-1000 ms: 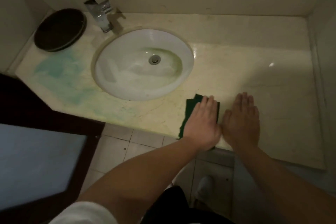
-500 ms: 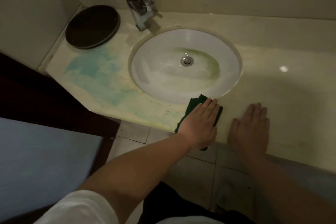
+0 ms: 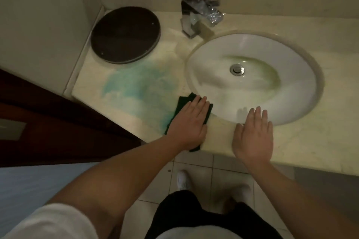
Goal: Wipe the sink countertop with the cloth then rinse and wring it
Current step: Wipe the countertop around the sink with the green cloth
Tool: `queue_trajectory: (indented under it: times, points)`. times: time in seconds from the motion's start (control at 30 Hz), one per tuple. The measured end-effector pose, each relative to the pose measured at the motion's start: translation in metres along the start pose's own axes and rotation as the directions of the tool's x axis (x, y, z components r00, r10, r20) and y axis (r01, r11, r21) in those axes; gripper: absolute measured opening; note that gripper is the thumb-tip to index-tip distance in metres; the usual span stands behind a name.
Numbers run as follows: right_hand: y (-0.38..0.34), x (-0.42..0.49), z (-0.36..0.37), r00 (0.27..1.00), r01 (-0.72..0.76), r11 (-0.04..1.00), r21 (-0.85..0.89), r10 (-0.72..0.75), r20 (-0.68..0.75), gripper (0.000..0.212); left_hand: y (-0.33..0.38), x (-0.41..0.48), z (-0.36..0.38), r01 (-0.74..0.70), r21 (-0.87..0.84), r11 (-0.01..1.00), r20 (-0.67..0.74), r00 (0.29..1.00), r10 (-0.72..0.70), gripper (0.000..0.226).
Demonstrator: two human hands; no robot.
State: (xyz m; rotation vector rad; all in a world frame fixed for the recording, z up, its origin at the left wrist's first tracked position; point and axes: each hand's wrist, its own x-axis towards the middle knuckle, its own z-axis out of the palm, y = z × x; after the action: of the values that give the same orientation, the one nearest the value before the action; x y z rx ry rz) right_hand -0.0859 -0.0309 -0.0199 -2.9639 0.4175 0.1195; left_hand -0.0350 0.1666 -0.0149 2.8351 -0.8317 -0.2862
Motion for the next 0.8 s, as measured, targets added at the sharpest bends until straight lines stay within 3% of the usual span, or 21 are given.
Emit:
queue_trajectory:
  times: [0.1,0.2,0.27,0.33,0.4,0.53,0.7,0.8]
  points:
    - [-0.002,0.000,0.001,0.999,-0.032,0.999,0.043,0.032,0.003,0.074,-0.008,0.000,-0.002,-0.009,-0.018,1.000,0.005,1.000,0.009,0.069]
    - [-0.021,-0.002,-0.009,0.996,-0.089,0.988,0.124,0.087,0.023,0.073,-0.007,-0.005,-0.016,0.034,-0.317,0.948,-0.061,0.997,-0.056,0.067]
    - [-0.054,-0.010,-0.017,1.000,0.012,0.991,0.135,-0.009,-0.021,0.071,-0.020,-0.016,-0.028,0.108,-0.458,0.882,-0.160,0.966,-0.201,0.065]
    - [-0.100,-0.022,-0.020,0.989,0.142,0.977,0.161,-0.135,-0.056,0.073,-0.049,-0.029,-0.033,0.237,-0.418,0.877,-0.215,0.912,-0.349,0.066]
    - [-0.140,-0.035,-0.008,0.978,0.202,0.961,0.191,-0.207,0.008,0.075,-0.092,-0.040,-0.033,0.418,-0.324,0.848,-0.214,0.841,-0.497,0.068]
    - [-0.168,-0.036,0.017,0.982,0.165,0.986,0.035,-0.168,0.086,0.077,-0.159,-0.045,-0.036,0.674,-0.193,0.714,-0.168,0.694,-0.700,0.071]
    - [-0.189,0.016,0.012,0.991,0.113,0.993,0.038,-0.115,0.071,0.076,-0.167,-0.040,-0.029,0.697,-0.109,0.709,-0.143,0.695,-0.705,0.075]
    - [-0.216,0.068,0.007,0.981,0.165,0.984,0.061,-0.170,0.090,0.074,-0.170,-0.040,-0.026,0.700,-0.107,0.706,-0.150,0.691,-0.707,0.078]
